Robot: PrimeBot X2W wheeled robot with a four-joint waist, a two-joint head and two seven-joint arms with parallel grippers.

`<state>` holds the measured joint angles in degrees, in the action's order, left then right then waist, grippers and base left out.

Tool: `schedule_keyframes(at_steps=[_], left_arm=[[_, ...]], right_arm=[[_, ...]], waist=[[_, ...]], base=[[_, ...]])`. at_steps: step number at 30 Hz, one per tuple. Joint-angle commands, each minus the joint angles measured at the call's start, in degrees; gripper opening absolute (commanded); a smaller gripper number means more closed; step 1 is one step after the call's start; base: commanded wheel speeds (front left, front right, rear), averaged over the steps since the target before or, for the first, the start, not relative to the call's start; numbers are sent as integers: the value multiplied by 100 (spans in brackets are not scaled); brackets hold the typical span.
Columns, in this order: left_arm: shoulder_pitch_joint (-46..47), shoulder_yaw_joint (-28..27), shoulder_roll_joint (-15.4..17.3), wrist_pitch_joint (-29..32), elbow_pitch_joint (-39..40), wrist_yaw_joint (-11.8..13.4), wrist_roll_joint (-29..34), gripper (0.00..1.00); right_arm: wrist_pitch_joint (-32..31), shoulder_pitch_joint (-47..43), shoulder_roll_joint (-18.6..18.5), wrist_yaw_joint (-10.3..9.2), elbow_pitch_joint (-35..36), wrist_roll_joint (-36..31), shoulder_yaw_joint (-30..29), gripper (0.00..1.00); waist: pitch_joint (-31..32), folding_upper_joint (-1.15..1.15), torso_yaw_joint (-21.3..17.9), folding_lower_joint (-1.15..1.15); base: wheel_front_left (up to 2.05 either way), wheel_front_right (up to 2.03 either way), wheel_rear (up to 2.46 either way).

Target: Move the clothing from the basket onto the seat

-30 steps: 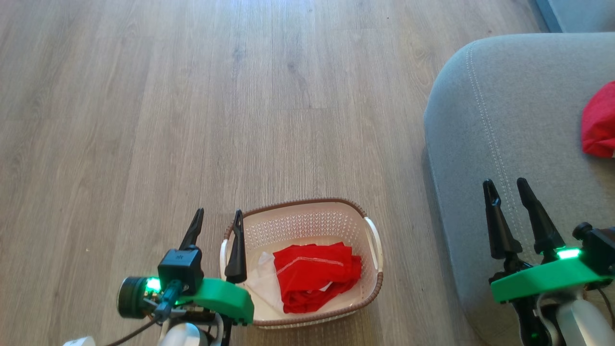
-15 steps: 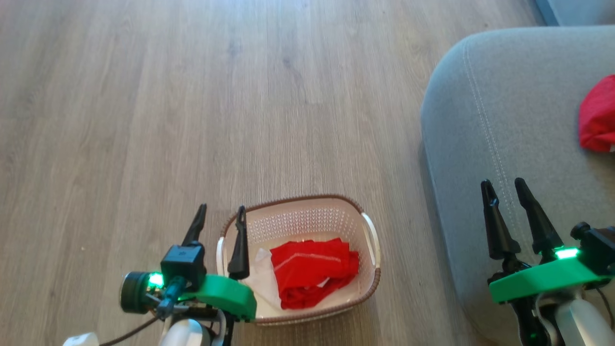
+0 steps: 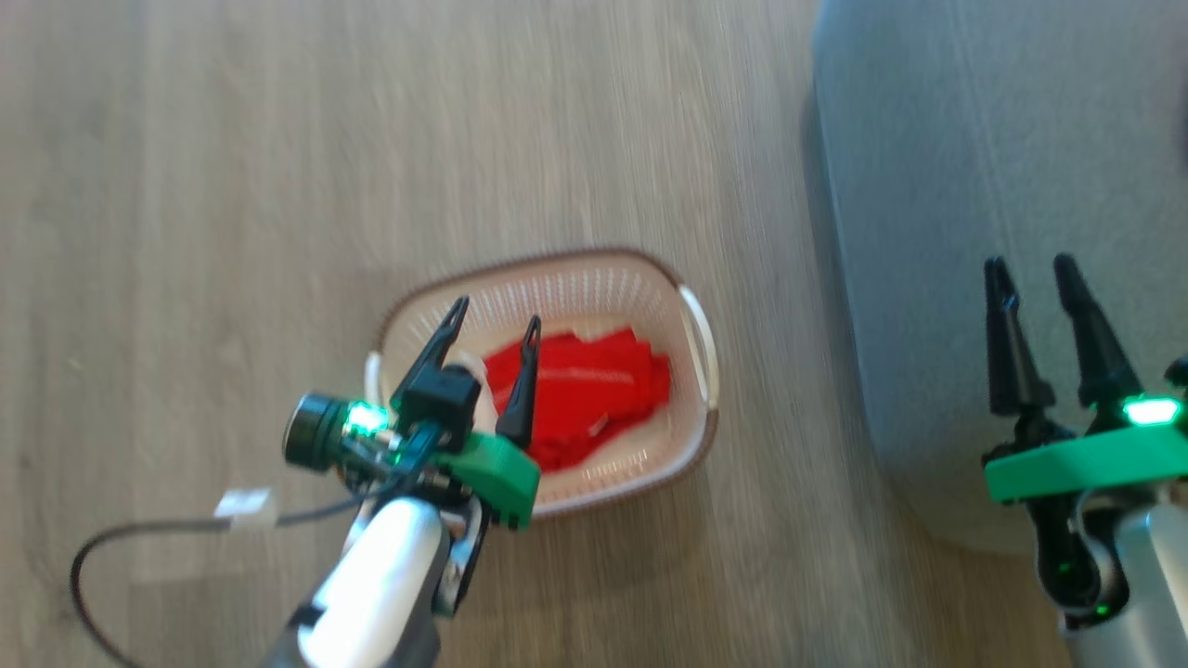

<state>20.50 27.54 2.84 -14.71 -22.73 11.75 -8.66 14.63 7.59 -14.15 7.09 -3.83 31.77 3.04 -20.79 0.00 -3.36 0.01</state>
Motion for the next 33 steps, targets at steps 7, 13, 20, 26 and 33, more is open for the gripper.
schedule_keyframes(at_steps=[7, 13, 20, 26, 33], left_arm=[[1073, 255, 4, -29, -1323, -146, 118, 100], [1993, 613, 4, -29, -2983, -83, 423, 100], [2850, 906, 4, 170, -4452, -192, 461, 100], [3448, 1064, 69, 493, -4956, -179, 518, 100], [3718, 1309, 196, 1144, -5098, -208, 685, 100]], right_arm=[[37, 314, -35, 40, 349, 69, 19, 100], [37, 567, 145, 40, 491, 17, 87, 100], [37, 757, 383, 40, 644, 74, 132, 100], [37, 915, 510, 40, 676, 21, 229, 100], [37, 807, 603, 40, 830, 2, 167, 100]], waist=[[-1453, 0, -505, -1], [-2157, 0, -849, -1], [-2766, 0, -1193, -1], [-3225, 0, -1469, -1], [-3437, 0, -1546, -1]], base=[[0, 0, 0], [0, 0, 0], [0, 0, 0], [0, 0, 0], [0, 0, 0]])
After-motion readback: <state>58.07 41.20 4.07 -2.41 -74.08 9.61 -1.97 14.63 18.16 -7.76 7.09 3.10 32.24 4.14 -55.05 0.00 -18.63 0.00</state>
